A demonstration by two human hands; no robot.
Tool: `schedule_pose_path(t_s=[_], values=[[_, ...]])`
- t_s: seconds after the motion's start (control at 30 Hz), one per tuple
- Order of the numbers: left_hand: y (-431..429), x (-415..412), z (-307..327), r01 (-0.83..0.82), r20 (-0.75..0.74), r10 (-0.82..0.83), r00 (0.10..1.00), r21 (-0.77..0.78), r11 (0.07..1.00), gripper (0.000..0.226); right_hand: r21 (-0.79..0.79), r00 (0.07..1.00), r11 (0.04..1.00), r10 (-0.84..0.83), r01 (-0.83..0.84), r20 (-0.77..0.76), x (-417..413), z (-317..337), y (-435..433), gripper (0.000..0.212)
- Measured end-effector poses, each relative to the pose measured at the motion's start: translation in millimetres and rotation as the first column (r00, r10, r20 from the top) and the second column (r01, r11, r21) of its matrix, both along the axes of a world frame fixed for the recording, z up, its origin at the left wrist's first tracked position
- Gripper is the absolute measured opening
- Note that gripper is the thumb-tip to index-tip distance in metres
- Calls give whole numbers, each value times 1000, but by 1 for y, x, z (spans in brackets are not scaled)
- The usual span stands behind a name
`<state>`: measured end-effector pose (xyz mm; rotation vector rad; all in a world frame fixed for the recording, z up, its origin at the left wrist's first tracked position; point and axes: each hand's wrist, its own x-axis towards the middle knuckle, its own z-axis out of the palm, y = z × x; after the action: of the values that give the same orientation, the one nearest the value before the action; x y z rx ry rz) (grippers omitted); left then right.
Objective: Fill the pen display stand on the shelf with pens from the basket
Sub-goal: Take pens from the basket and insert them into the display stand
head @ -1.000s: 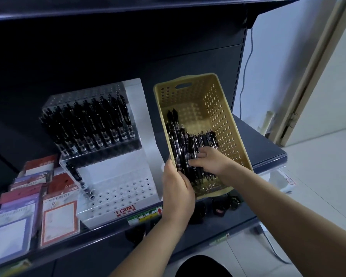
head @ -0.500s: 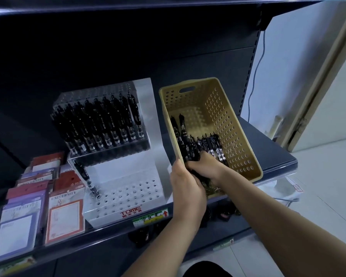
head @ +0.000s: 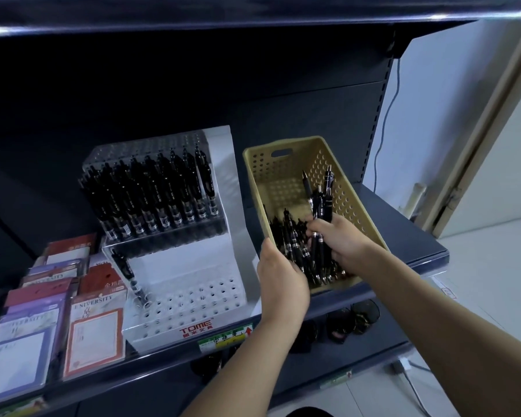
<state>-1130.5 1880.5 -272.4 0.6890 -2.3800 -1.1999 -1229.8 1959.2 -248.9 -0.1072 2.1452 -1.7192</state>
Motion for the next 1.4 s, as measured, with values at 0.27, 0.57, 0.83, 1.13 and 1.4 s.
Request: schedule_pose_path(t_s=[0.27,0.57,0.83,1.13,1.4], values=[[-13,-19,11,-28,199,-14,980,205,978,44,-261,1000,965,3,-5,-7,3,24,6,6],[-24,-5,24,114,56,-140,989,323,939,48,-439,999,898,-10,-8,-37,27,61,5,13],[-51,45,66,308,-241,-215,946,473,826,35,-339,915,865,402,-369,31,78,68,-11,14],[-100,96,66,249,-169,-191,967,785,566,40,-59,770,770,638,-636,27,139,72,-68,21],[-136,132,58,320,-335,-66,940,796,513,52,10,745,745,667,-667,10,169,70,-116,13]])
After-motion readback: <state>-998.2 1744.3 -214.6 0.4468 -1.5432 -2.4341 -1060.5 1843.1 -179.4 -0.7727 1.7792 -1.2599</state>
